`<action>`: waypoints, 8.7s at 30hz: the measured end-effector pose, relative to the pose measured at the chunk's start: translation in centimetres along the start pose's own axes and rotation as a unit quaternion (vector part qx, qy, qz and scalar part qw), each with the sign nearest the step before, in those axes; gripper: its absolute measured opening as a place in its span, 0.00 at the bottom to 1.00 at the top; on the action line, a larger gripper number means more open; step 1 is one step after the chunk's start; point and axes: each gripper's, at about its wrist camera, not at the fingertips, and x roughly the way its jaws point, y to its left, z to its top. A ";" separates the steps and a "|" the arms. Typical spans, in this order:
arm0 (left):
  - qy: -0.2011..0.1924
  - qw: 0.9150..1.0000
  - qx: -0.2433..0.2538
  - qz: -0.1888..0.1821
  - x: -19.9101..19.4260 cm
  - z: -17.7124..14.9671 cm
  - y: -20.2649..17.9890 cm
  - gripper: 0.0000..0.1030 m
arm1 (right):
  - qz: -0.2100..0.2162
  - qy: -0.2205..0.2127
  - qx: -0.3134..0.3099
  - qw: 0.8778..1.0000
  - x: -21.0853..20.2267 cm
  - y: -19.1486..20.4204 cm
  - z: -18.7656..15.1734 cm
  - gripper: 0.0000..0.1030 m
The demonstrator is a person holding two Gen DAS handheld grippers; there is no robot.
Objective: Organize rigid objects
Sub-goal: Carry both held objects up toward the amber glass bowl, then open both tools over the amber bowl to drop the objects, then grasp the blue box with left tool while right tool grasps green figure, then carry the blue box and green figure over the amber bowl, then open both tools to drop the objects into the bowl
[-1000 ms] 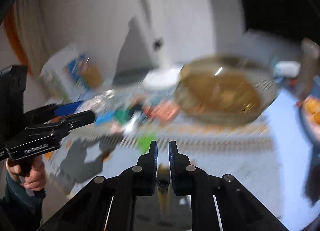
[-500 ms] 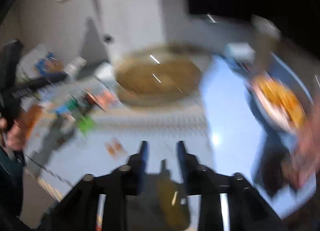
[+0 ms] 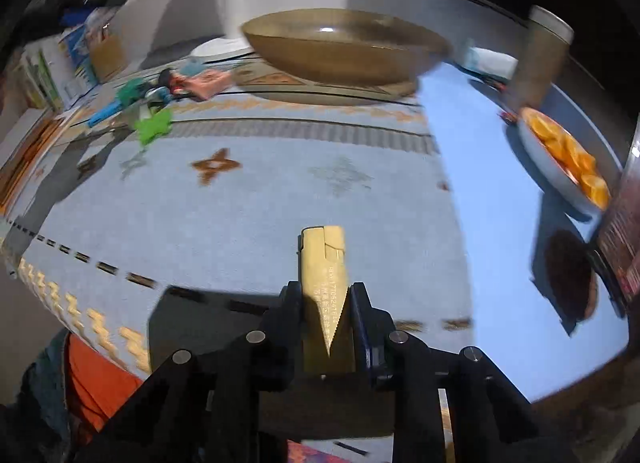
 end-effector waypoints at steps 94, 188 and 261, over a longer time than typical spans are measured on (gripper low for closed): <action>-0.006 0.983 -0.117 0.139 0.8 -13.6 14.7 0.99 | 0.041 -0.115 0.037 0.992 4.5 8.0 9.4 0.85; 0.094 0.992 -0.061 0.057 0.4 -12.4 9.8 0.45 | 0.087 -0.097 0.049 0.990 0.8 6.4 5.2 0.72; -0.136 0.988 -0.073 -0.008 -8.1 1.4 6.8 0.91 | 0.079 -0.211 0.123 0.966 -8.3 -1.1 15.7 0.76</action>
